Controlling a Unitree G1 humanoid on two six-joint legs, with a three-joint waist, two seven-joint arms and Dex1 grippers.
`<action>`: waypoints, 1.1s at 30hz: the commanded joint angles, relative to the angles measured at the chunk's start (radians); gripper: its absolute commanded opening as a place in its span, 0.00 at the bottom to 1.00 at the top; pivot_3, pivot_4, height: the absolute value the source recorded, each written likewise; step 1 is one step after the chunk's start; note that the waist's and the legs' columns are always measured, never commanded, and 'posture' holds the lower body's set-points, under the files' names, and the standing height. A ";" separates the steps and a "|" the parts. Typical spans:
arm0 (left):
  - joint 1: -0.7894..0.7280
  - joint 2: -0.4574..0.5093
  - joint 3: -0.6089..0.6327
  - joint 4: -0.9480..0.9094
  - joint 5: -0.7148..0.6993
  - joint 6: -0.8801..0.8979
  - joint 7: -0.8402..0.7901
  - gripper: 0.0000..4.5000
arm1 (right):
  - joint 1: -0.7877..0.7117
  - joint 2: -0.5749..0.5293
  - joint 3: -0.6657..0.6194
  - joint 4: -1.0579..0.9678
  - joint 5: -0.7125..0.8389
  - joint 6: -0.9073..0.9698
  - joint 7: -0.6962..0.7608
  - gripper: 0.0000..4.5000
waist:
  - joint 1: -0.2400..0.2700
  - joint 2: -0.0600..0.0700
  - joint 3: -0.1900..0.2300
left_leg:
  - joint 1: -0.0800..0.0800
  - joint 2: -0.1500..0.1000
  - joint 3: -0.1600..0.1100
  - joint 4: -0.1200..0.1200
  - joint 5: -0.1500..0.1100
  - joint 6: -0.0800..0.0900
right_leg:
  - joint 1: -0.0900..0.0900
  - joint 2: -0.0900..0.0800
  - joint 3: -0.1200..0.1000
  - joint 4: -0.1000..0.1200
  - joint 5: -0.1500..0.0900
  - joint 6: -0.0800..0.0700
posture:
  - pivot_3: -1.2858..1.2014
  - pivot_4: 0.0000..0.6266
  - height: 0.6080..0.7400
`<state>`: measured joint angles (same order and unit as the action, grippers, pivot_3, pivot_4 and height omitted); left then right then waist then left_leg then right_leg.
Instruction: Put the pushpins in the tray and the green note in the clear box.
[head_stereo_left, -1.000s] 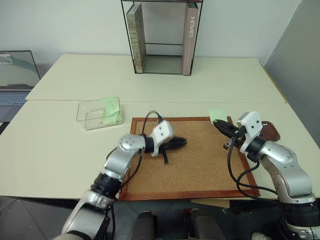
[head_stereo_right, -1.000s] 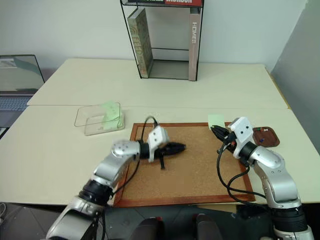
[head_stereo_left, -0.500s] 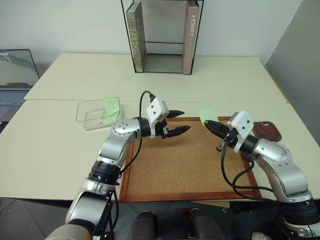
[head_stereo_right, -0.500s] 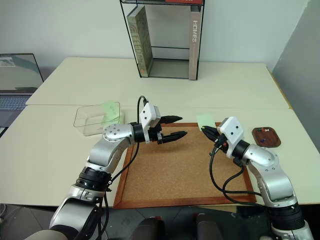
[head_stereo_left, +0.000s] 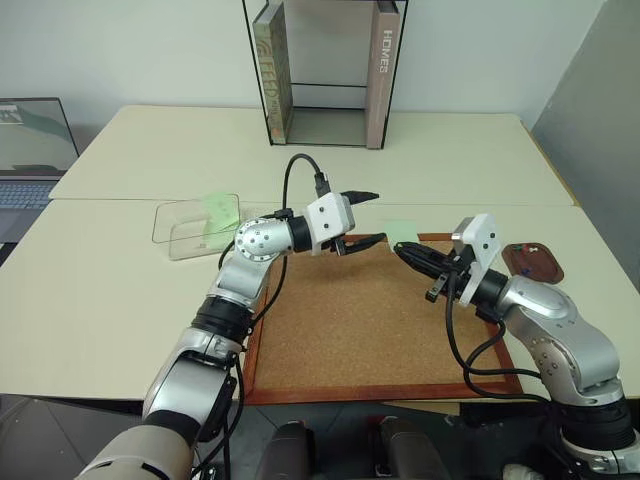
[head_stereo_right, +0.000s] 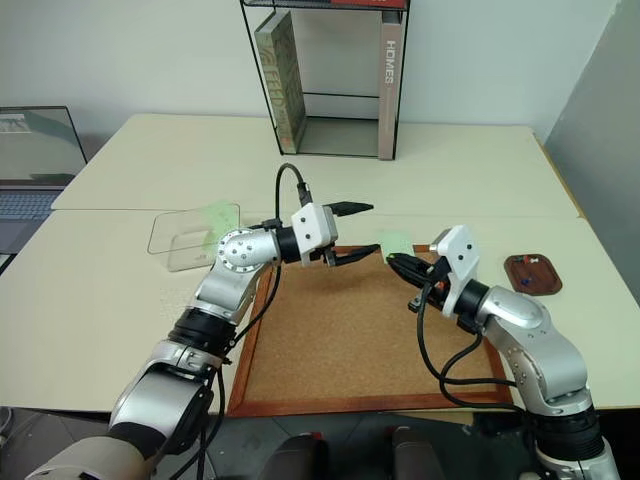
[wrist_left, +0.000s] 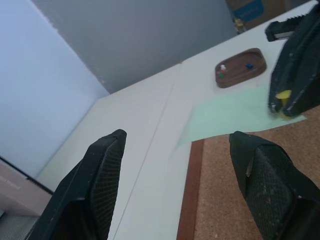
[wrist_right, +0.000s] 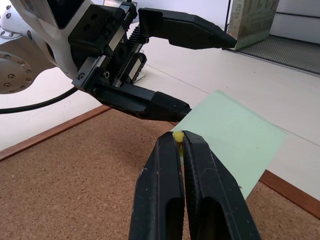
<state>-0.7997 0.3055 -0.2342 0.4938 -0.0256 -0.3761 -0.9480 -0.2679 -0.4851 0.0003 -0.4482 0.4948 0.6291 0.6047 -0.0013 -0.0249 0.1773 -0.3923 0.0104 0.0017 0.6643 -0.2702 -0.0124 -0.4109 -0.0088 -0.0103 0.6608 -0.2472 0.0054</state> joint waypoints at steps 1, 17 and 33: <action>-0.024 -0.001 -0.026 0.014 -0.006 -0.056 -0.066 0.77 | -0.028 0.002 -0.032 -0.051 0.040 0.028 -0.017 0.00 | -0.001 0.000 0.000 | 0.000 0.000 0.000 0.000 0.000 0.000 | 0.000 0.000 0.000 0.000 0.000 0.000 | 0.52 0.24 1.00; -0.096 0.018 -0.055 0.209 0.040 -0.276 -0.151 0.77 | -0.060 -0.007 -0.057 -0.065 0.112 0.116 -0.045 0.00 | 0.000 0.000 0.000 | -0.001 0.000 0.000 0.001 0.000 0.000 | -0.001 0.000 0.000 0.000 0.000 0.000 | 0.52 0.24 1.00; -0.122 -0.021 -0.059 0.281 0.090 -0.248 -0.091 0.47 | -0.087 -0.008 -0.054 -0.056 0.131 0.131 -0.049 0.00 | -0.001 0.000 0.000 | -0.001 0.000 0.000 0.001 0.000 0.000 | -0.001 0.000 -0.001 0.001 0.000 0.000 | 0.52 0.24 1.00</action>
<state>-0.8916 0.2948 -0.3096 0.7853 0.0820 -0.6307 -1.0412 -0.3362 -0.4892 -0.0368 -0.4700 0.6120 0.7704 0.5589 -0.0019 -0.0250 0.1773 -0.3934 0.0102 0.0012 0.6650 -0.2702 -0.0123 -0.4116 -0.0085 -0.0109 0.6619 -0.2471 0.0055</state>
